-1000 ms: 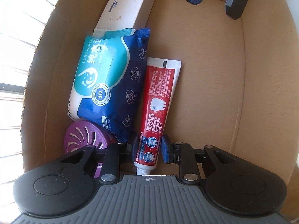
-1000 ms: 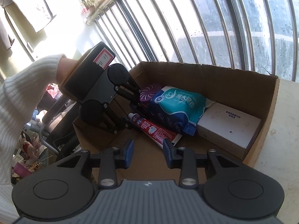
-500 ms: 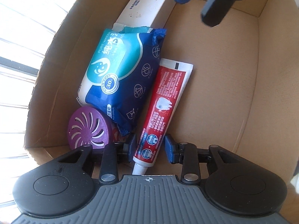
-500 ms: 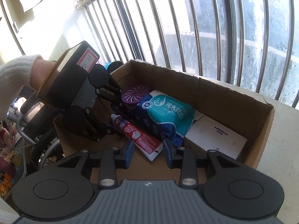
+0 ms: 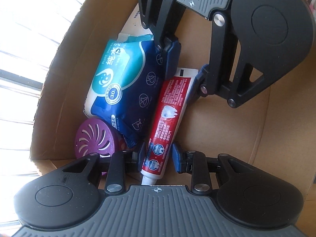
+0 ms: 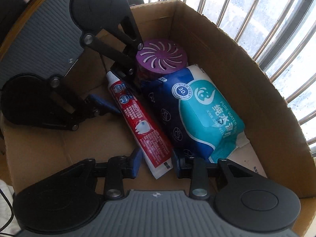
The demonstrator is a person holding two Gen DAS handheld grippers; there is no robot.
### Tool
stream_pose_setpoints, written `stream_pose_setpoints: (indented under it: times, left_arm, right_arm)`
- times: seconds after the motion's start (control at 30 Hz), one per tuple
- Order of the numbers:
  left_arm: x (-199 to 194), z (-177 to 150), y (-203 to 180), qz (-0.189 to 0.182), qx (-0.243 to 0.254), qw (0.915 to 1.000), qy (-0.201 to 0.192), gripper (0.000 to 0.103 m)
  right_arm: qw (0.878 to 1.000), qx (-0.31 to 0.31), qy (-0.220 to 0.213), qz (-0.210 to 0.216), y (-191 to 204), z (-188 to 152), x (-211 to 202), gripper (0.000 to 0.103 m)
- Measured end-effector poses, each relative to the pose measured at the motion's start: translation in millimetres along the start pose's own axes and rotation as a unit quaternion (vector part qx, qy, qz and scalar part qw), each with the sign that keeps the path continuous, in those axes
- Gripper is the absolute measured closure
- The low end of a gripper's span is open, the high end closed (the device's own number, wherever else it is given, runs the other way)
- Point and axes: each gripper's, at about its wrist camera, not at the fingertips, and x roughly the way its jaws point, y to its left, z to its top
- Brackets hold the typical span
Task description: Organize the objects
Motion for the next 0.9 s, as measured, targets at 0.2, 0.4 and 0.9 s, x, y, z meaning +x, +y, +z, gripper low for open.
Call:
stream_pose_setpoints:
  times: [0.2, 0.4, 0.9]
  left_arm:
    - [-5, -9, 0, 0.025, 0.004, 0.9997, -0.005, 0.072]
    - [-27, -22, 5, 0.058, -0.024, 0.9976, -0.027, 0.067]
    - [-160, -60, -24, 0.231, -0.393, 0.8443, -0.282, 0.0]
  right_arm:
    - [1.0, -0.004, -0.012, -0.009, 1, -9, 2, 0.068]
    - [0.999, 0.023, -0.024, 0.002, -4, -18, -15, 0.067]
    - [0.963, 0.155, -0.214, -0.045, -15, -82, -149, 0.06]
